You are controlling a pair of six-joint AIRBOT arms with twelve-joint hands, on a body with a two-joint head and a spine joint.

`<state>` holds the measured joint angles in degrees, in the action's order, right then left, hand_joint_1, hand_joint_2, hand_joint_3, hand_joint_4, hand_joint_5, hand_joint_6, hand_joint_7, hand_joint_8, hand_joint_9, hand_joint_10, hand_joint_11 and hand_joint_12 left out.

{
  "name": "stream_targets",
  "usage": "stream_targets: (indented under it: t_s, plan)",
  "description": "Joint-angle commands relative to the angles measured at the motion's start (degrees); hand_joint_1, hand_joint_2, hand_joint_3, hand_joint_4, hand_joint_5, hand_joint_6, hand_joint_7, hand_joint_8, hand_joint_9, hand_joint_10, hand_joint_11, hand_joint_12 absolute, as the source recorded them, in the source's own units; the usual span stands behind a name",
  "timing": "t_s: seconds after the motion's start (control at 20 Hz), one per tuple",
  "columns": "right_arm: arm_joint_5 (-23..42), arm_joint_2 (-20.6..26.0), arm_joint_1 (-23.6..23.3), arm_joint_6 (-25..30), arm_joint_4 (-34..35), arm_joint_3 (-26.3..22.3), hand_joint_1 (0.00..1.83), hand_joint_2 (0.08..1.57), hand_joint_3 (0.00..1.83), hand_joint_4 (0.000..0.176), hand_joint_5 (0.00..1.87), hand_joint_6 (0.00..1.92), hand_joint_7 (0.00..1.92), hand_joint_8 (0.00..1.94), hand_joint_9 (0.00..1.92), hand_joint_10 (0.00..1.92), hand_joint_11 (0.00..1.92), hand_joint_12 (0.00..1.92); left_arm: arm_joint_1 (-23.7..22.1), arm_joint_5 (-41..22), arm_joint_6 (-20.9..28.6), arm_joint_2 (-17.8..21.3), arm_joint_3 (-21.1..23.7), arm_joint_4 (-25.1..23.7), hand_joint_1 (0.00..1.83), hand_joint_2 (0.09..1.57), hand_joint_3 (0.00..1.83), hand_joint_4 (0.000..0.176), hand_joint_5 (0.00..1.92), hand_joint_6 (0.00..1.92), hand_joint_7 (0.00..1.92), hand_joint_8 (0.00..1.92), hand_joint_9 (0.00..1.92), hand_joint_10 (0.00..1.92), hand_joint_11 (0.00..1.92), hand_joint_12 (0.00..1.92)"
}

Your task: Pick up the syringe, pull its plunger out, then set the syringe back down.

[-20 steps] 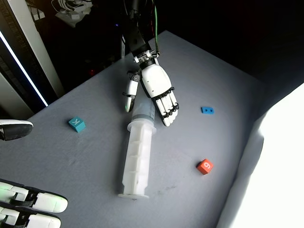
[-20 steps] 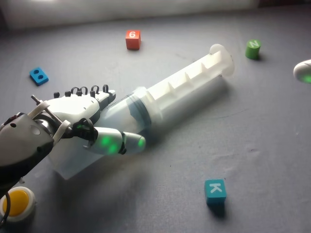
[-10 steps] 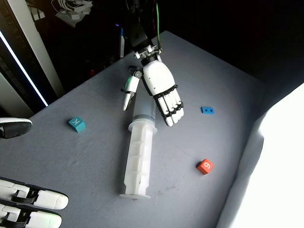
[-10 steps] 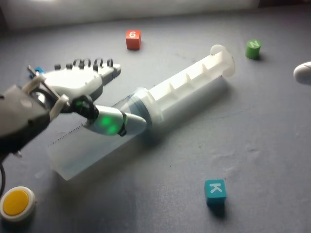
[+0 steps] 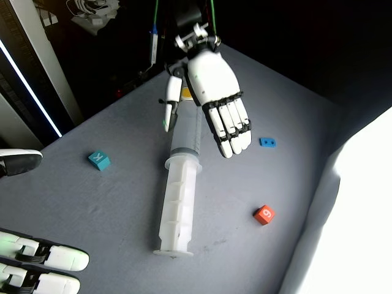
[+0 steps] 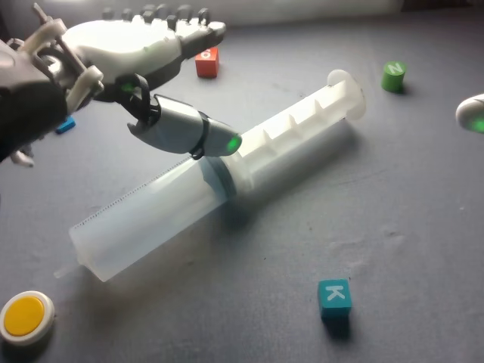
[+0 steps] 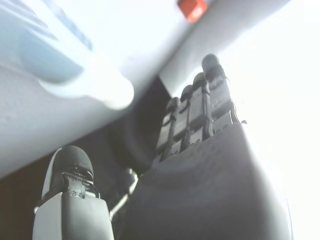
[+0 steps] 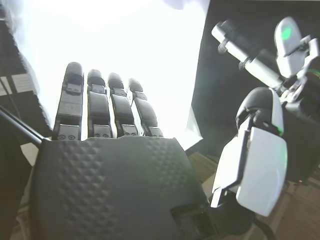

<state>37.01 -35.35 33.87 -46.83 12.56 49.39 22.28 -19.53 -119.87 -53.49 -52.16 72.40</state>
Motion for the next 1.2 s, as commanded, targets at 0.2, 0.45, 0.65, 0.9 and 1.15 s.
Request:
stream_targets:
  t_s: [0.2, 0.45, 0.65, 0.9, 1.15]
  plan:
    - [6.21, 0.83, -0.36, -2.14, 0.21, -0.45, 0.26, 0.86, 0.00, 0.000, 0.45, 0.07, 0.55, 0.30, 0.42, 0.70, 0.07, 1.44, -4.39, 4.29, 0.08, 1.69, 2.51, -1.97, 0.30, 0.84, 0.00, 0.000, 0.12, 0.98, 0.07, 1.62, 0.05, 1.80, 0.00, 1.80]
    - [6.08, 2.43, 0.35, -2.94, 0.21, -0.99, 0.29, 0.97, 0.01, 0.000, 0.46, 1.91, 0.61, 1.94, 0.64, 1.92, 0.71, 1.92, -7.41, 5.92, 0.10, 3.25, 4.71, -1.76, 0.23, 1.15, 0.05, 0.000, 0.55, 1.68, 0.76, 1.92, 0.74, 1.92, 0.71, 1.92]
    - [4.42, 2.80, 0.97, -4.40, 0.21, -1.24, 0.51, 1.31, 0.03, 0.000, 1.40, 1.92, 1.59, 1.94, 1.63, 1.92, 1.65, 1.92, -9.20, 8.29, 0.11, 3.37, 4.33, -2.52, 0.66, 1.34, 0.01, 0.000, 1.14, 1.90, 1.36, 1.92, 1.45, 1.92, 1.47, 1.92]
    - [4.27, 3.39, 0.65, -5.79, 0.21, -2.13, 1.13, 1.37, 0.00, 0.000, 1.45, 1.92, 1.60, 1.94, 1.65, 1.92, 1.72, 1.92, -11.24, 8.83, 0.13, 3.63, 4.43, -2.91, 0.93, 1.27, 0.00, 0.020, 0.80, 1.48, 1.28, 1.92, 1.32, 1.92, 1.30, 1.92]
    - [4.04, 3.51, 0.99, -5.89, 0.21, -2.16, 1.10, 1.38, 0.01, 0.000, 1.44, 1.92, 1.58, 1.94, 1.62, 1.92, 1.69, 1.92, -11.59, 8.84, 0.13, 3.68, 4.20, -3.13, 0.92, 1.27, 0.00, 0.094, 0.73, 1.44, 1.27, 1.92, 1.34, 1.92, 1.34, 1.92]
